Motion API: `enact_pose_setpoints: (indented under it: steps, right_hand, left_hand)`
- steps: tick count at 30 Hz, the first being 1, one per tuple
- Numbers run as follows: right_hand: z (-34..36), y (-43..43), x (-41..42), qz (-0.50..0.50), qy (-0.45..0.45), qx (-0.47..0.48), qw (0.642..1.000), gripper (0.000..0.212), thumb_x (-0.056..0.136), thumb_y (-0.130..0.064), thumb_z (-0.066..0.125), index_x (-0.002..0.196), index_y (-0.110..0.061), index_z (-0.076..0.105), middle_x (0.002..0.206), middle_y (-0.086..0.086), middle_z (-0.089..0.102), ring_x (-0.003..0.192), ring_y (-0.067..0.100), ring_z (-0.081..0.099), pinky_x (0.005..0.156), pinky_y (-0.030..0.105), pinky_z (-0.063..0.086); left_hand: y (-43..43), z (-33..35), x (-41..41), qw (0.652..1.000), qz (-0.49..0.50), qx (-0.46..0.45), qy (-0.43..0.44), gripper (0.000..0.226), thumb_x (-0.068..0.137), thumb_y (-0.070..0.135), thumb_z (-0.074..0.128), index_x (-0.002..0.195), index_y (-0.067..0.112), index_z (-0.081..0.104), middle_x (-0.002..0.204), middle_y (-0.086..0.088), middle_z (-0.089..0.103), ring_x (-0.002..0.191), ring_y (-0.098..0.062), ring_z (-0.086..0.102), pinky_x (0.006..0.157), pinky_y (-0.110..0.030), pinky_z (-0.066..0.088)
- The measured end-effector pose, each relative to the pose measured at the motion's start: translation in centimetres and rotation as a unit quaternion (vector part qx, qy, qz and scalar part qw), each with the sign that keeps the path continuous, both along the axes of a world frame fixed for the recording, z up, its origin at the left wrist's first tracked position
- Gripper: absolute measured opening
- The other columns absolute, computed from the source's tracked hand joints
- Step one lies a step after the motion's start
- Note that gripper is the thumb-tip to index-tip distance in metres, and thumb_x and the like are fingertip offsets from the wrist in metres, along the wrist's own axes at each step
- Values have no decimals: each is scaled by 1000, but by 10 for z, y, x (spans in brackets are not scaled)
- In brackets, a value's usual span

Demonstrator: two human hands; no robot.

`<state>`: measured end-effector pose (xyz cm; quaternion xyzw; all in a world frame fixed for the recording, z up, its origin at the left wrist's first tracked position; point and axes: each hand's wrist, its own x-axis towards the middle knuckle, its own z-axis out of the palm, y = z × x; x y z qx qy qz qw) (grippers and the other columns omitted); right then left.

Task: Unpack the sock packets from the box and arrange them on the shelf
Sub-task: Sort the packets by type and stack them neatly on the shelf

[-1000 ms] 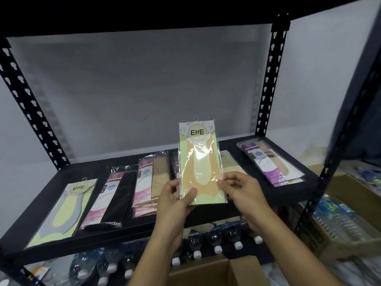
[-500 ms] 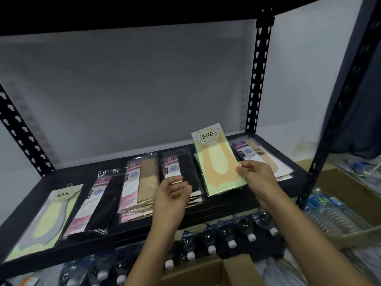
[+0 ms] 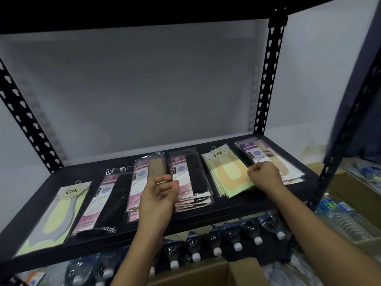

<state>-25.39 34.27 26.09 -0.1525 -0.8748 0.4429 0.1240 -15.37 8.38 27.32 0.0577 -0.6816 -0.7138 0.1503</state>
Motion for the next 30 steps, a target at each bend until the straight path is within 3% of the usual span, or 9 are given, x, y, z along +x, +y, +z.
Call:
enact_pose_setpoints:
  steps: [4,10,15,20,25,28,30]
  right_hand:
    - [-9,-5,-1,-13,4,73,997,18,85,-2,52,89,1,68,89,15,67,78,26,56,67,27,44]
    - [-16,-10,3,0,89,146,985,18,79,2,53,85,4,70,85,19,69,87,35,62,76,39,55]
    - [-9,-26,8,39,128,103,986,20,84,-10,62,101,-2,68,92,11,68,86,21,60,71,25,43]
    - [1,-53,18,66,159,56,983,17,86,-19,64,99,-9,68,90,3,66,83,14,56,72,25,42]
    - [5,-84,31,99,176,22,979,17,85,-22,66,97,-11,68,86,-1,66,77,11,58,67,18,43]
    - [10,-108,41,134,178,-5,975,14,85,-21,66,96,-13,67,84,-2,65,74,4,57,60,6,42]
    - [12,-126,48,161,178,-20,971,13,85,-20,66,96,-14,66,82,-3,64,72,4,57,60,8,44]
  left_hand:
    - [-8,0,2,1000,8,-10,5,22,86,13,72,106,17,64,99,-8,73,96,-28,70,89,-42,57]
    - [-17,1,3,1000,16,-10,13,18,88,9,70,103,17,63,98,-8,71,97,-25,69,86,-39,57]
    - [-27,-3,1,999,32,-23,18,15,87,11,70,98,20,65,98,-9,71,98,-29,68,87,-42,57]
    - [-34,0,3,998,43,-44,22,14,87,13,71,97,21,65,96,-7,71,96,-26,68,94,-49,53]
    - [-52,3,8,996,65,-49,24,14,88,13,70,97,21,65,95,-2,71,94,-18,67,89,-41,54]
    - [-69,5,13,995,78,-52,27,15,88,11,69,99,19,64,94,-2,69,93,-18,66,80,-33,52]
    - [-82,6,17,994,89,-55,27,16,88,10,69,100,19,64,95,-3,70,91,-17,65,77,-28,50]
